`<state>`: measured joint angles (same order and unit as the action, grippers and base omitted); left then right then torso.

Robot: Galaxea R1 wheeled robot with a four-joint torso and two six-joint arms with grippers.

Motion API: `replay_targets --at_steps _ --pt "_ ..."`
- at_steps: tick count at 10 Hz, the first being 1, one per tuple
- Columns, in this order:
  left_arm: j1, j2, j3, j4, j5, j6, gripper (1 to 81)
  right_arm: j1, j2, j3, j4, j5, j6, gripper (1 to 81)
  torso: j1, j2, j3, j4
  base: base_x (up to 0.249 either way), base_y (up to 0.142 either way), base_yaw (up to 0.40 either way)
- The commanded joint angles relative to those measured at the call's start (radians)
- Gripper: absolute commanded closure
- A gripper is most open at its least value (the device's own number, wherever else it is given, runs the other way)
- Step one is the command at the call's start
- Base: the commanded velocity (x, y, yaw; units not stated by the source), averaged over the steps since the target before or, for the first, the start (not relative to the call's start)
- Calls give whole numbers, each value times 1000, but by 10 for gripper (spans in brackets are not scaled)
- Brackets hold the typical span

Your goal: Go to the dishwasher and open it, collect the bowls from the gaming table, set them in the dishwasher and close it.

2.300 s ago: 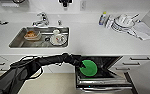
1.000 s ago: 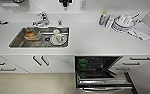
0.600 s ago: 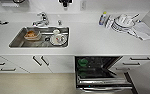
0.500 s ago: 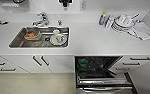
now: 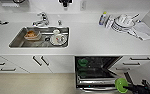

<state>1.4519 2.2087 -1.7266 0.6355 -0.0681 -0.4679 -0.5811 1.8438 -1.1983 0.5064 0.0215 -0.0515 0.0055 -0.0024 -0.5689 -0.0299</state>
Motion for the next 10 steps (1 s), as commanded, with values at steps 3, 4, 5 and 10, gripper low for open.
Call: replay_targets --at_steps 3,4,5,10 --pt "291 321 -359 82 -282 8 10 256 202 -198 190 -115 7 811 0 0 0 0 0 0 0" --pt "330 346 -378 76 -291 8 10 260 255 -245 190 -115 7 811 0 0 0 0 0 0 0" --pt "363 403 -428 79 -302 8 10 256 318 -319 198 -115 7 811 0 0 0 0 0 0 0" --pt "400 570 -597 69 -309 -2 10 261 344 -351 215 -138 42 10 0 0 0 0 0 0 0"
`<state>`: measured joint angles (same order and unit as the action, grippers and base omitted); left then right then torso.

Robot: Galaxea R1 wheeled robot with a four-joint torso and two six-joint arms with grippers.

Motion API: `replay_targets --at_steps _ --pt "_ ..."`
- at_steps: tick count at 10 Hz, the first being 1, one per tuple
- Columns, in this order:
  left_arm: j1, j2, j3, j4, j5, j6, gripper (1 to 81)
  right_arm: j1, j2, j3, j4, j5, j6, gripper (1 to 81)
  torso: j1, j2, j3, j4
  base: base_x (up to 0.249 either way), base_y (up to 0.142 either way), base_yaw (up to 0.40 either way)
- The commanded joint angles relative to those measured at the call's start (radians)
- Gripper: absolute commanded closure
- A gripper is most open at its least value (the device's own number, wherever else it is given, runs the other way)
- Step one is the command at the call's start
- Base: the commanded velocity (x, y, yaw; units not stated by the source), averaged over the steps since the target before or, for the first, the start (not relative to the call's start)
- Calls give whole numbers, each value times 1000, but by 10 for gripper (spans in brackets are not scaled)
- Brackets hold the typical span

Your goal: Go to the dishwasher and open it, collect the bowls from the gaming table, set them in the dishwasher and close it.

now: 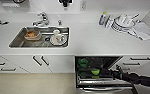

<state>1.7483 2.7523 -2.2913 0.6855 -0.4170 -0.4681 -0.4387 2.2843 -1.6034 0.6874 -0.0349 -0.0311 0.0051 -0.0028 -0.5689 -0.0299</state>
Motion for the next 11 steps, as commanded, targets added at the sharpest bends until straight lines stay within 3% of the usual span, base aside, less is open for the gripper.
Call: replay_targets --at_steps 1,2,4,5,7,8,11 --pt "103 34 -53 5 38 -7 10 114 -165 91 34 -132 23 10 0 0 0 0 0 0 0" --pt "96 47 -68 -35 38 -9 10 103 -257 116 35 -194 23 10 0 0 0 0 0 0 0" --pt "54 89 -126 -183 64 -14 10 36 -423 146 37 -287 28 10 0 0 0 0 0 0 0" --pt "38 109 -163 -239 85 -15 10 -19 -463 142 34 -333 28 10 0 0 0 0 0 0 0" --pt "23 127 -204 -262 115 -17 10 -160 -497 110 40 -346 31 10 0 0 0 0 0 0 0" --pt "17 127 -211 -262 115 -29 10 -239 -492 78 62 -347 46 10 64 -100 0 0 0 0 0" --pt "1 124 -211 -276 115 -30 10 -430 -448 28 93 -346 49 10 78 -124 0 0 0 0 0"
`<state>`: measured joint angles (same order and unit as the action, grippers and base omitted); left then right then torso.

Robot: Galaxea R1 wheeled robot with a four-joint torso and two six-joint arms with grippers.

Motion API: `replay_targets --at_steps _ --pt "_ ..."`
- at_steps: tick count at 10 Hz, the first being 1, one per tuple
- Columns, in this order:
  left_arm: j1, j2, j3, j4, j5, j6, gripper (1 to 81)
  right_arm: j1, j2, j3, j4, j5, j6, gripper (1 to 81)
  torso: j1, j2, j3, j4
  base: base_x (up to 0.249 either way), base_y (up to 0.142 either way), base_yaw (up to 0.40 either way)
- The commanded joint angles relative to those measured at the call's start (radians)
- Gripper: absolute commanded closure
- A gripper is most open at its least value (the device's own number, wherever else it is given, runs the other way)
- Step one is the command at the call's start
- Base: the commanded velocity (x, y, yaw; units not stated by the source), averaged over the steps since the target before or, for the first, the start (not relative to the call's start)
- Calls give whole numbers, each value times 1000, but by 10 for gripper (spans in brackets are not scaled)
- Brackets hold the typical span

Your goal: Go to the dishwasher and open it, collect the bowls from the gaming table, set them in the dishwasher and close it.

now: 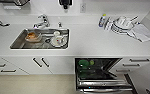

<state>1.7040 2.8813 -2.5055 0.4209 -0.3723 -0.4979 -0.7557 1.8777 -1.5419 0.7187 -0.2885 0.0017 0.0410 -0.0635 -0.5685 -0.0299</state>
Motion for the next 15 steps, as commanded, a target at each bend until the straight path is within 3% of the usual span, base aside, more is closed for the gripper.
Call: replay_targets --at_steps 1,4,7,9,11,13,15 --pt "41 -6 4 -46 72 -4 10 -153 -15 -46 77 -86 17 10 63 -98 0 0 0 0 0" --pt "26 -5 -12 -102 72 -2 10 -227 71 -110 113 -84 18 10 128 -204 0 0 0 0 0" --pt "10 0 -13 -109 72 -4 10 -267 142 -139 139 -78 18 10 193 -309 1 0 0 0 0" --pt "6 -2 -13 -111 78 -2 10 -262 168 -161 169 -81 18 10 241 -386 2 0 0 0 0" --pt "3 4 -24 -111 79 -4 10 -238 198 -194 247 -84 18 10 286 -458 2 0 0 0 0" --pt "3 7 -38 -111 79 -4 10 -206 237 -269 323 -92 18 10 331 -531 2 0 0 0 0" --pt "4 7 -41 -126 99 -4 10 -196 275 -358 344 -93 17 10 376 -603 3 0 0 0 0"
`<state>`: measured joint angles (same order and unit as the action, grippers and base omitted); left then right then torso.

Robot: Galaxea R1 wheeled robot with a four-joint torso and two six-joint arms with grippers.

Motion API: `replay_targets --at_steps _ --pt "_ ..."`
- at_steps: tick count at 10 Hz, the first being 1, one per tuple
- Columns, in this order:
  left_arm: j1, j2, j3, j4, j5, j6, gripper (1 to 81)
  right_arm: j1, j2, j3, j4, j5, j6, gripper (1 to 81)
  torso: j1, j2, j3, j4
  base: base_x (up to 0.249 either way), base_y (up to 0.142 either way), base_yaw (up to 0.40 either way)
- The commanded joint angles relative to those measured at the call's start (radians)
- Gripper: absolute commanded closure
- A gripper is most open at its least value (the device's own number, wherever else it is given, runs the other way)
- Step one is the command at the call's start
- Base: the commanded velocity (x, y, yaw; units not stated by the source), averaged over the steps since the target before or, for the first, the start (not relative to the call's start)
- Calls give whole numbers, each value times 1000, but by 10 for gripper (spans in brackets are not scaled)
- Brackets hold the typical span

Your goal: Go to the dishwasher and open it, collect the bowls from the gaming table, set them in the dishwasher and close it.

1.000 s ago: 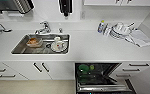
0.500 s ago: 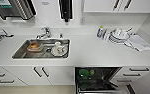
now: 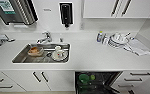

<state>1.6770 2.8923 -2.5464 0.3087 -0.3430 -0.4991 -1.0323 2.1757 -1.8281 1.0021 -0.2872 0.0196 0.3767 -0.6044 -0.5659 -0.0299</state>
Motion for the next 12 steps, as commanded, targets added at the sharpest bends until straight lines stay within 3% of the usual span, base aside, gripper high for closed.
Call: replay_targets --at_steps 1,4,6,7,12 --pt "30 -4 0 -17 70 -2 10 80 -6 -127 64 -110 0 10 62 -96 0 0 0 0 0" --pt "28 1 0 -16 71 -1 10 74 9 -265 107 -179 0 10 130 -205 1 0 0 0 0" --pt "27 2 0 -16 71 -1 10 85 21 -316 176 -216 -1 10 176 -279 1 0 0 0 0" --pt "25 1 0 -17 71 -2 10 112 23 -313 219 -217 -9 10 135 -217 2 0 0 0 0" --pt "25 -2 0 -26 108 -2 10 289 78 -292 293 -245 -7 10 171 -274 2 0 0 0 0"
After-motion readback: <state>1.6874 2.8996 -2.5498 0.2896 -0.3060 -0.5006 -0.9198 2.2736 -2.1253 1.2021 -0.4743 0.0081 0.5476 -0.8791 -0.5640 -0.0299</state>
